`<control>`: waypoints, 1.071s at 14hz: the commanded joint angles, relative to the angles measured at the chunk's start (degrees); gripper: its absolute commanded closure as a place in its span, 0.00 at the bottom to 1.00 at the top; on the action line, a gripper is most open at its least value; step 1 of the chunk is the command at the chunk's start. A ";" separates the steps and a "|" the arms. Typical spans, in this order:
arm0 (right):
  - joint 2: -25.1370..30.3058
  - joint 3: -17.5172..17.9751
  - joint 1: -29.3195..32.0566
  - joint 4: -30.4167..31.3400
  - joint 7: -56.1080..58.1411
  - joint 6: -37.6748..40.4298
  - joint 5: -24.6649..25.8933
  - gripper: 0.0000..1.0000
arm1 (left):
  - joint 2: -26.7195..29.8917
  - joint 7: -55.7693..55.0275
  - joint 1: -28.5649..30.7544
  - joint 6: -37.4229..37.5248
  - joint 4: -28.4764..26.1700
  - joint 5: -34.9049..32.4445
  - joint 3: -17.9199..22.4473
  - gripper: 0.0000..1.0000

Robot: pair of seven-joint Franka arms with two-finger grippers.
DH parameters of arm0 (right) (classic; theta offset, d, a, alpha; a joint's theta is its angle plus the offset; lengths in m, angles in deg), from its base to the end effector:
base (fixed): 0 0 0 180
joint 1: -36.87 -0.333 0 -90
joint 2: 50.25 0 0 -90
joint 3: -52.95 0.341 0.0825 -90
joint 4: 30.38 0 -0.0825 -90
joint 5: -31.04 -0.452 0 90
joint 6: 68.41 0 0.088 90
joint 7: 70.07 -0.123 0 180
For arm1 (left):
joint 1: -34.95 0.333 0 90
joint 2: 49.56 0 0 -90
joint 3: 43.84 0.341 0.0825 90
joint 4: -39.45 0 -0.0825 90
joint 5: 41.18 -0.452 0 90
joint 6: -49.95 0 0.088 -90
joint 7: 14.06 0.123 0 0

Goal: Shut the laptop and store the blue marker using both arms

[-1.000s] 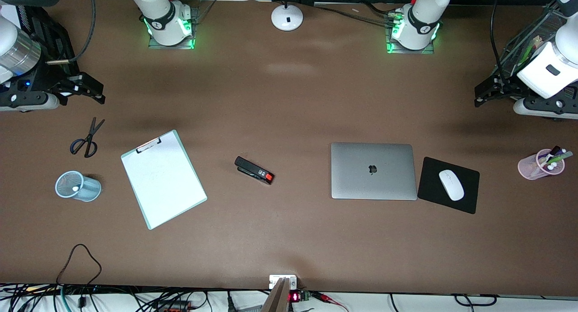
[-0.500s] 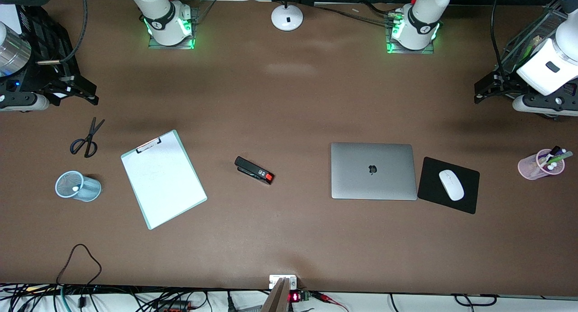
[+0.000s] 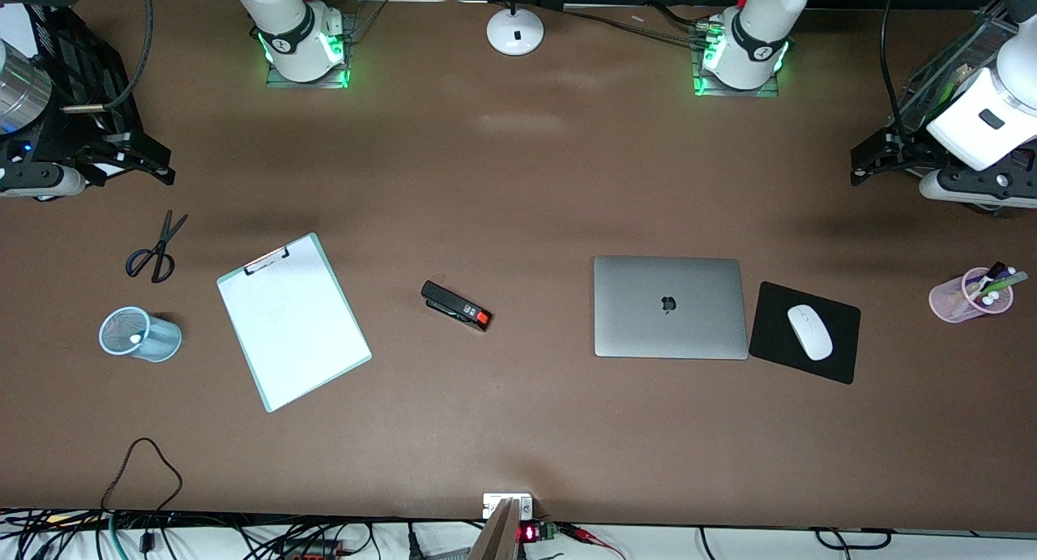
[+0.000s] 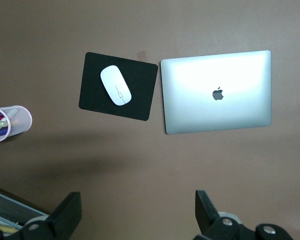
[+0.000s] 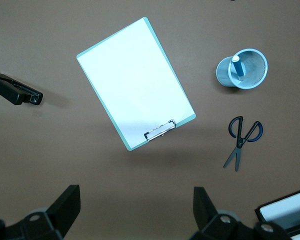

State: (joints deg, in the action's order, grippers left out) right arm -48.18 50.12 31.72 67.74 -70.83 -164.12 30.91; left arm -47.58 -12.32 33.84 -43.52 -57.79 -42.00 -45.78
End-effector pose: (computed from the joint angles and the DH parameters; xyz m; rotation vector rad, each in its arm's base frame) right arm 0.6151 0.0247 0.5876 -3.1374 -0.0424 0.0095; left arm 0.6117 -0.0312 0.5917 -3.1226 0.1322 0.0486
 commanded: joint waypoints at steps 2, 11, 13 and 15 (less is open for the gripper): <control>-0.31 0.28 0.32 -1.35 -0.38 1.31 -0.40 0.00 | -0.05 1.25 -0.47 0.92 1.18 0.82 0.53 0.00; -0.22 0.37 0.06 -1.26 1.80 1.48 -0.40 0.00 | -0.05 1.25 -0.47 1.01 1.18 0.82 0.53 0.00; -0.31 0.37 0.32 -1.26 4.53 1.48 -0.40 0.00 | -0.05 1.25 -0.47 1.01 1.18 0.82 0.53 0.00; -0.31 0.37 0.23 -1.26 4.10 1.48 -0.49 0.00 | -0.05 1.25 -0.47 1.01 1.18 0.82 0.53 0.00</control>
State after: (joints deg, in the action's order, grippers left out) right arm -48.18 50.22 31.62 67.61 -67.72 -163.75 30.91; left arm -47.58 -12.32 33.83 -43.52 -57.77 -42.00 -45.78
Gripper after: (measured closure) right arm 0.000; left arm 0.000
